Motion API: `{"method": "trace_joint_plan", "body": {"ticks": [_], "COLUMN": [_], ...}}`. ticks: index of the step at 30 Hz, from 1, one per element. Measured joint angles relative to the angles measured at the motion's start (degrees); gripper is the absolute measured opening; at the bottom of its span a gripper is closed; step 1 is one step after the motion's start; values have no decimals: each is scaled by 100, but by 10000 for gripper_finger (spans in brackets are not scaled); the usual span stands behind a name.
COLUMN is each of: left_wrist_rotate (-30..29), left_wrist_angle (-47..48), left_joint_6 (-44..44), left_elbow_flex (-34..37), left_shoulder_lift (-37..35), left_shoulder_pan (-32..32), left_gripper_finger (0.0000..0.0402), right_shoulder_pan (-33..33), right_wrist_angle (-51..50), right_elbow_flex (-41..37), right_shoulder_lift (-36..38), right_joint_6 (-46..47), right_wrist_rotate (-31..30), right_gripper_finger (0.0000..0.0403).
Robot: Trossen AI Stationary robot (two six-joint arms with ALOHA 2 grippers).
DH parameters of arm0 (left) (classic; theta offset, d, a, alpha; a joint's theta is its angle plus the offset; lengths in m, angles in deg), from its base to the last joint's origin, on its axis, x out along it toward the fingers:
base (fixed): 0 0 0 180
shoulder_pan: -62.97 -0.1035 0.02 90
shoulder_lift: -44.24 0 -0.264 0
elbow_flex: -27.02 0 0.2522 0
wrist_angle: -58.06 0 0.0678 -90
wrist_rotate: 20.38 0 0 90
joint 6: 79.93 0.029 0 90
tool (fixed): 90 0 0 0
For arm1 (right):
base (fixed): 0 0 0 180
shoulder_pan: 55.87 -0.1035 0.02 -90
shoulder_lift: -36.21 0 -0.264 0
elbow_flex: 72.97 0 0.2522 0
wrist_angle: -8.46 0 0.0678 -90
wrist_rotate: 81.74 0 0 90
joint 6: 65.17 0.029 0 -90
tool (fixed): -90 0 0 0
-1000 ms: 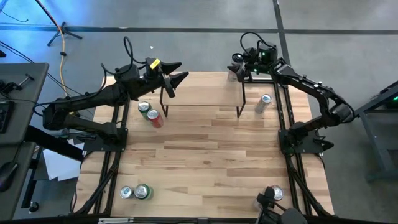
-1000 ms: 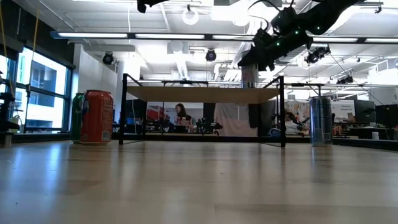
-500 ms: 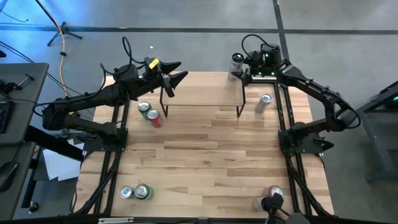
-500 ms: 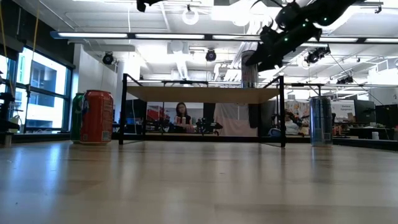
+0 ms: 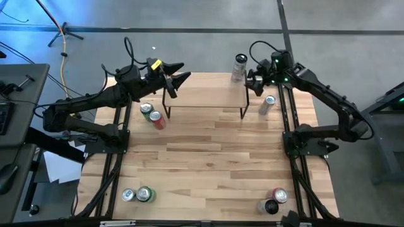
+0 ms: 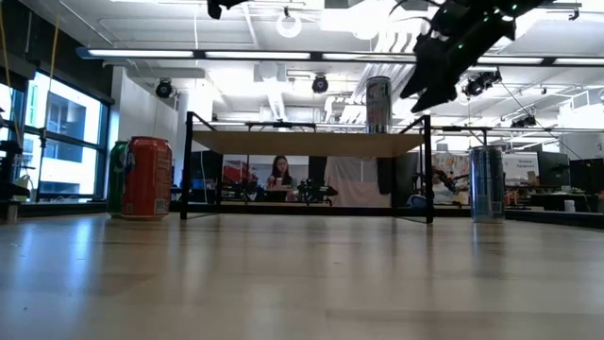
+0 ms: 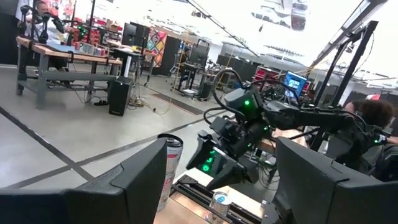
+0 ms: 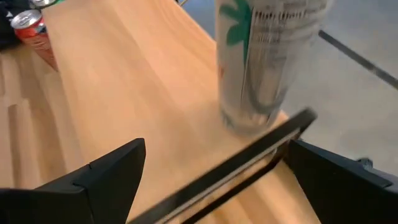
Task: Place canned beverage on shelf
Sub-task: Put the white pink soda can on the shelf aligned with the other white pink soda can
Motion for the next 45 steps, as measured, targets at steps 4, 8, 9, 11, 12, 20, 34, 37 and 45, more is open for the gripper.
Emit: {"method": "trace_joint_plan", "body": {"ticks": [4,8,9,11,12,20,34,37,45], "left_wrist_rotate": [487,1032,1140,1318,1378,1489,1452,1451,1125], "left_wrist_angle": [11,159,215,401,509,1254,2711,2781,2224], "left_joint_6": [-12,-13,-12,-12,-9,131,-557,-809,-1550], "left_elbow_flex": [2,2,2,2,2,2,0,0,-4], "left_shoulder_lift": [-119,-397,-498,-736,-861,-1699,-1724,-1544,-904], "left_shoulder_pan": [-4,-2,-2,-3,-3,-2,3,116,1311], "left_gripper_finger": [259,259,259,259,259,259,259,259,259], "right_shoulder_pan": [-17,-17,-17,-23,-42,-354,-1327,-1884,-4112], "right_wrist_angle": [-389,-465,-442,-324,-231,327,329,325,331], "right_elbow_flex": [-2,-2,-2,-1,-2,-2,-2,-2,-2], "right_shoulder_lift": [405,836,931,1109,1183,1434,846,662,630], "right_joint_6": [313,1059,1304,1814,2091,3672,5022,4966,4964], "right_wrist_rotate": [87,566,713,911,968,998,756,980,1062], "right_gripper_finger": [381,381,381,381,381,381,381,381,381]}}
